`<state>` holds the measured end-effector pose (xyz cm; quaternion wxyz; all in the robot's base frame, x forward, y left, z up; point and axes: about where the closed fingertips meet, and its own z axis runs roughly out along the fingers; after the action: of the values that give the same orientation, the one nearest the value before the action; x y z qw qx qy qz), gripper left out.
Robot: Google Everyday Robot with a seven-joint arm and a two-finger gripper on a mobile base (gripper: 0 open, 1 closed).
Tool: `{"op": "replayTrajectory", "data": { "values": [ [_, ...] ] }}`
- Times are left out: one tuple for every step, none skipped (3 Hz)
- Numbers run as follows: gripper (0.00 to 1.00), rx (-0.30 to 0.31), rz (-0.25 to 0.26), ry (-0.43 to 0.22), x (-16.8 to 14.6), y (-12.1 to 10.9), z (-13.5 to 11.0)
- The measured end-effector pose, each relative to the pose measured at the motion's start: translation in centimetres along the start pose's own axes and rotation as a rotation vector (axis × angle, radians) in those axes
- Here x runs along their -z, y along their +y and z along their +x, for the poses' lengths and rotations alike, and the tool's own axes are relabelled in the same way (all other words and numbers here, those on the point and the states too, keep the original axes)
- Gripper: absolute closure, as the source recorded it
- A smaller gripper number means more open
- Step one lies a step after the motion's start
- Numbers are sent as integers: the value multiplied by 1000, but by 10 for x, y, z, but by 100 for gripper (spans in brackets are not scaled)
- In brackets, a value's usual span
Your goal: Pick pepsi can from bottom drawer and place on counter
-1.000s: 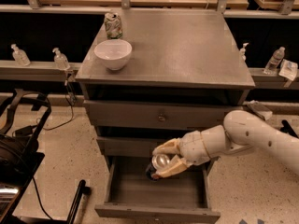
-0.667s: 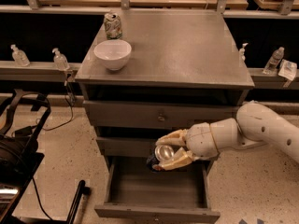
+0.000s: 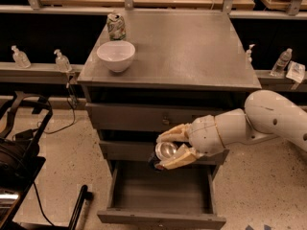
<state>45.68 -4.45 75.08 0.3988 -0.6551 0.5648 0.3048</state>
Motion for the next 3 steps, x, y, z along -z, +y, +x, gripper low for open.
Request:
{"op": "replayTrajectory", "data": {
  "values": [
    [100, -44, -17, -4, 38, -23, -33],
    [100, -70, -28, -39, 78, -44, -65],
    [100, -126, -77, -29, 110, -87, -81]
  ]
}}
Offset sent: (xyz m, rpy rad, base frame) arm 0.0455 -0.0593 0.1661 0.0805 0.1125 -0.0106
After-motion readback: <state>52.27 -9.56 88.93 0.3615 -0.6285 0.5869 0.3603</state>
